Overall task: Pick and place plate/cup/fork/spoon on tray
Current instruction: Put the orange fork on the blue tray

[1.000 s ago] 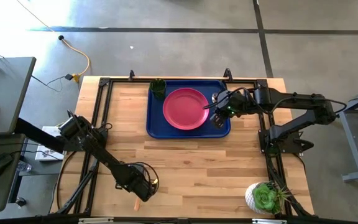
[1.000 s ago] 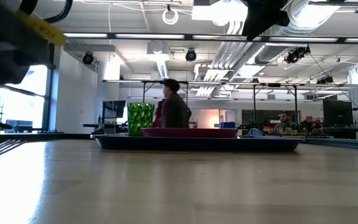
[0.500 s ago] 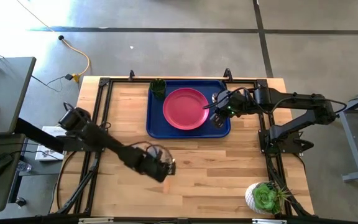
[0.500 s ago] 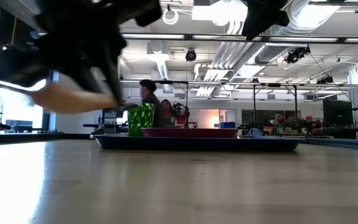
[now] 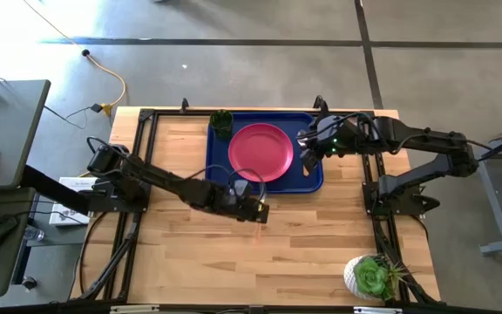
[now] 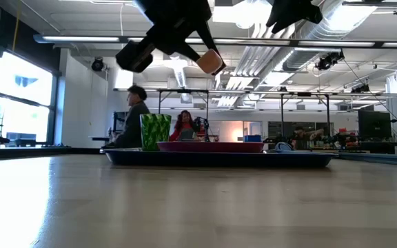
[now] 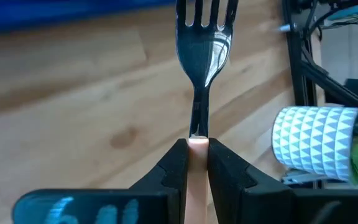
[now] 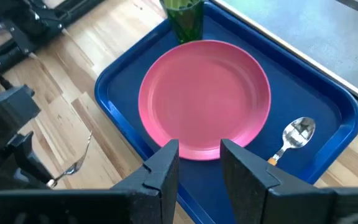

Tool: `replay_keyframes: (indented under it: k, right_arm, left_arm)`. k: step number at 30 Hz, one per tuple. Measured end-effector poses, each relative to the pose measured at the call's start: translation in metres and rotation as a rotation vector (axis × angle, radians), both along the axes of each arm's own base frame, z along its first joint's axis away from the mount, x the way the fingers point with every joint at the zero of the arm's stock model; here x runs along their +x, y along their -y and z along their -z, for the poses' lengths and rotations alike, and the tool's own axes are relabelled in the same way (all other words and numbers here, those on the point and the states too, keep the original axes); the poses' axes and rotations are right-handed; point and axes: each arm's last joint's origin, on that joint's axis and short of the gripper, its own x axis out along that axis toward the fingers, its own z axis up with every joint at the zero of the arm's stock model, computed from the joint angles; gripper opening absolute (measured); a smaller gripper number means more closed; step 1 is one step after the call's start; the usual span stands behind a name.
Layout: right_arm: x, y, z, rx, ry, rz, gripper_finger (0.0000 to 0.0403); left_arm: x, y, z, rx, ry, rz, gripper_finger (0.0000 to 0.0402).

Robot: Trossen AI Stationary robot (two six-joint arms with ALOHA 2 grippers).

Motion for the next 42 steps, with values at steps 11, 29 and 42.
replay_keyframes:
  k: [11, 29, 42]
  right_arm:
    - [-0.01, 0.006, -0.006, -0.003, 0.028, 0.03, 0.011]
    - [-0.011, 0.006, -0.006, -0.002, 0.02, 0.03, 0.011]
    - [-0.011, 0.006, -0.006, -0.001, 0.015, 0.03, 0.011]
  left_arm:
    - [0.004, -0.018, -0.022, 0.047, -0.08, -0.019, 0.0037]
    - [0.019, 0.015, 0.054, -0.074, -0.292, -0.052, 0.0037]
    - [0.018, 0.023, 0.079, -0.113, -0.391, -0.057, 0.0037]
